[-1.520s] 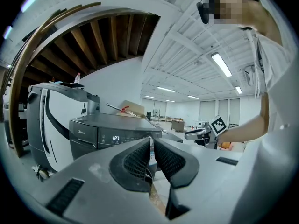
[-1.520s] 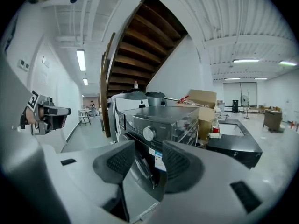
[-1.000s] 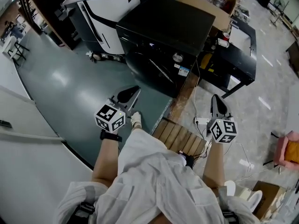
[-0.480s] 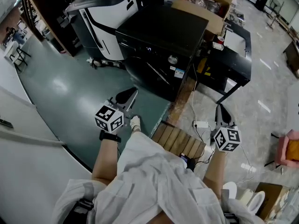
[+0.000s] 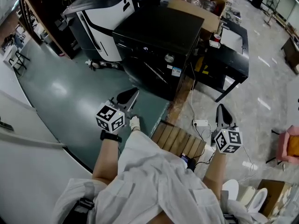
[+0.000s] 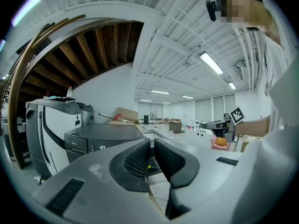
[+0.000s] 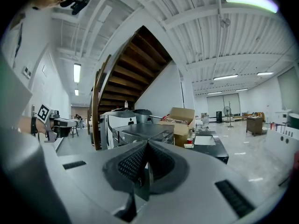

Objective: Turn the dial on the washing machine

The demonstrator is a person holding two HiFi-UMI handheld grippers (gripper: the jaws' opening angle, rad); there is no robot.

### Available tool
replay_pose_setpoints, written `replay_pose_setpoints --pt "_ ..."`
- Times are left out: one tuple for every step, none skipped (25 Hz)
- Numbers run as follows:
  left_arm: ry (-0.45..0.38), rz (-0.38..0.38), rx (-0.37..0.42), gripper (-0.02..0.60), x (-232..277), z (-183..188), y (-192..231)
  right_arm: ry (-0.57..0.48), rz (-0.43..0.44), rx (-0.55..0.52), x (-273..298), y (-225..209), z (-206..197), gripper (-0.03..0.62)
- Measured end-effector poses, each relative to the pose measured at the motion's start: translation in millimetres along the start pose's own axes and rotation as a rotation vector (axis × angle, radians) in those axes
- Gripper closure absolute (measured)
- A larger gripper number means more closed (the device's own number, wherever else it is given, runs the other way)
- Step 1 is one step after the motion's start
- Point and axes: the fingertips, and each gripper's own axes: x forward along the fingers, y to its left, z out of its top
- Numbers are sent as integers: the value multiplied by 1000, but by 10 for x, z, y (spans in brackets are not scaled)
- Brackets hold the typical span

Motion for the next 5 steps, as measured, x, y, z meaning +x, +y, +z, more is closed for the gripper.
replay_pose_setpoints --pt "0 -3 -2 552 5 -5 -13 1 -2 1 -15 -3 0 594" --pt "0 -5 -4 552 8 -10 -26 2 -4 0 -30 -5 2 594" --pt "-1 -7 -6 552 9 -14 -37 4 -6 -2 -43 -7 4 594" --pt "-1 -9 -8 552 8 -17 -48 7 -8 -4 -57 -9 7 594" --pt "-1 -11 -10 552 7 -20 -58 9 -10 -6 -70 -11 10 594"
